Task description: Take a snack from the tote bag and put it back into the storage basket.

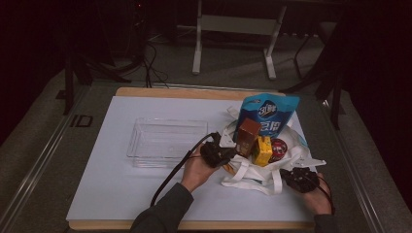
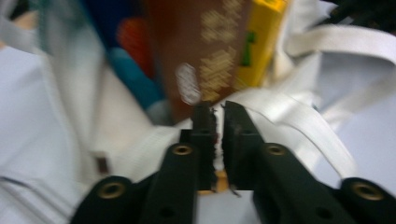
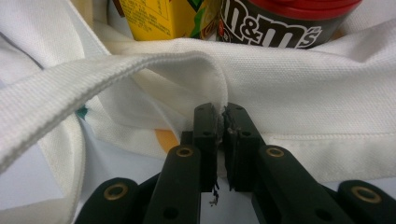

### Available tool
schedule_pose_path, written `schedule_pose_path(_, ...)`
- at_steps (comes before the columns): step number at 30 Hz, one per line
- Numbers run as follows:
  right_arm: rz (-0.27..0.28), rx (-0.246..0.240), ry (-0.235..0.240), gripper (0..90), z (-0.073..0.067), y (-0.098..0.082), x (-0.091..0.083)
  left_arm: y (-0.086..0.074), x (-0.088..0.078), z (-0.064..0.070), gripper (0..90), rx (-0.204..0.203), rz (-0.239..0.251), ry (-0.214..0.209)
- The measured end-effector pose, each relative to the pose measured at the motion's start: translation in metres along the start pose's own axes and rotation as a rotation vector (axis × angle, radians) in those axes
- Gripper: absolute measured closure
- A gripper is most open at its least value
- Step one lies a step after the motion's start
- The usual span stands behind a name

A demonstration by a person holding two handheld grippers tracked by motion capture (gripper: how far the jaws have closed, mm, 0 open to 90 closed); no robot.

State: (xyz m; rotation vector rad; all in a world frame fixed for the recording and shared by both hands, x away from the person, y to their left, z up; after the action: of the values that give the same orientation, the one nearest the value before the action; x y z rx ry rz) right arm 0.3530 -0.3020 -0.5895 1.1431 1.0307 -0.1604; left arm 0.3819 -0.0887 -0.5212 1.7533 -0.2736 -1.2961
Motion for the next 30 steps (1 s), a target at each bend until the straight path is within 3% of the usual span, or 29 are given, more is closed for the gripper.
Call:
schedule_pose_path(1,-0.004,-0.004,-0.002,83.9,0.000,0.000,0.000,0.004,0.002,-0.007,89.5,-0.010,-0.003,0.016)
schedule_pose_path(8,0.000,0.001,0.003,83.8,0.000,0.000,0.000,0.004,0.010,-0.024,89.7,-0.042,-0.053,0.079)
schedule_pose_path(14,0.001,-0.002,0.000,83.9,0.000,0.000,0.000,0.002,0.025,-0.022,89.6,-0.040,-0.088,0.071)
schedule_pose_path(16,0.002,0.000,0.004,83.9,0.000,0.000,0.000,-0.001,0.029,-0.016,89.6,-0.008,-0.109,0.073)
schedule_pose_path(21,0.000,-0.005,0.001,83.9,0.000,0.000,0.000,-0.003,0.032,-0.010,89.7,0.011,-0.128,0.046)
schedule_pose_path(25,0.002,-0.005,-0.002,83.9,0.000,0.000,0.000,-0.005,0.037,0.004,89.8,0.054,-0.140,-0.026)
schedule_pose_path(27,0.001,-0.005,-0.002,83.9,0.000,0.000,0.000,-0.005,0.038,0.006,89.6,0.049,-0.130,-0.063)
schedule_pose_path(30,0.003,-0.003,0.000,83.9,0.000,0.000,0.000,-0.005,0.037,0.004,85.8,0.050,-0.122,-0.074)
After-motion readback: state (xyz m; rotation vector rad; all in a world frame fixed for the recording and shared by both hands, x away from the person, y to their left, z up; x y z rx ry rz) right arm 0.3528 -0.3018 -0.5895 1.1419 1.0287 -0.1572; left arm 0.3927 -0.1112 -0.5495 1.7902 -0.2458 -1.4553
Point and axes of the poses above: each handheld gripper's, and its own axes: x roughly forward along the jaws, y roughly out of its top, z roughly to its right, the point moved 10 cm from there along x, roughly forward along the jaws
